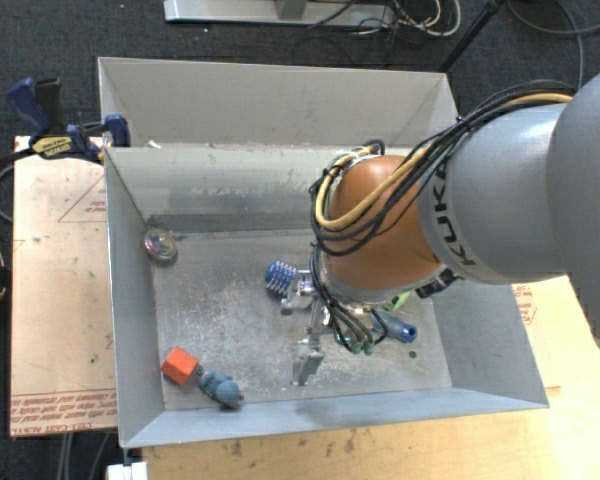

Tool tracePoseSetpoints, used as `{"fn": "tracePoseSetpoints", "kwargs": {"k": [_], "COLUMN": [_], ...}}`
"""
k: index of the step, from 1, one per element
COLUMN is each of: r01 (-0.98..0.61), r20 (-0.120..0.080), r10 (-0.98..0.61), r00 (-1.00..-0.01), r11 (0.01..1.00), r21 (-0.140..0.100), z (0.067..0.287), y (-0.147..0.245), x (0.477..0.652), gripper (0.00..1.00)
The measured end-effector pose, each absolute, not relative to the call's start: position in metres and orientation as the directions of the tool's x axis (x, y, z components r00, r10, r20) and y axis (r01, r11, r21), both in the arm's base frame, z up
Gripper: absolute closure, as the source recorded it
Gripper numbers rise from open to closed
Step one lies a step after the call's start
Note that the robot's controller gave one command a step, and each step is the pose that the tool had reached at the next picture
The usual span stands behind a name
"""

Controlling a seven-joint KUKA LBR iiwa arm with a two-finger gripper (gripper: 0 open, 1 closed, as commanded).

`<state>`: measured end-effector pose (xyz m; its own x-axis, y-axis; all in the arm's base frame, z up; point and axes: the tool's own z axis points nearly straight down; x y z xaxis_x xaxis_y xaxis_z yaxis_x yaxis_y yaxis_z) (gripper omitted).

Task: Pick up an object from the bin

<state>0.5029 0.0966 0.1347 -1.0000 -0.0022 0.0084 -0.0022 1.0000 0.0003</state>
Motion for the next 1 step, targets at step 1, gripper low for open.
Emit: {"fn": "tracePoseSetpoints", "kwargs": {"k": [1], "r01": [0.05], "r20": [-0.004], "r10": [0.05], "r00": [-0.999], "r11": [0.999], "r21": [0.006], "z": [0.1596], "y": [0.1759], "x": [0.5198], "gripper": [0.0]}}
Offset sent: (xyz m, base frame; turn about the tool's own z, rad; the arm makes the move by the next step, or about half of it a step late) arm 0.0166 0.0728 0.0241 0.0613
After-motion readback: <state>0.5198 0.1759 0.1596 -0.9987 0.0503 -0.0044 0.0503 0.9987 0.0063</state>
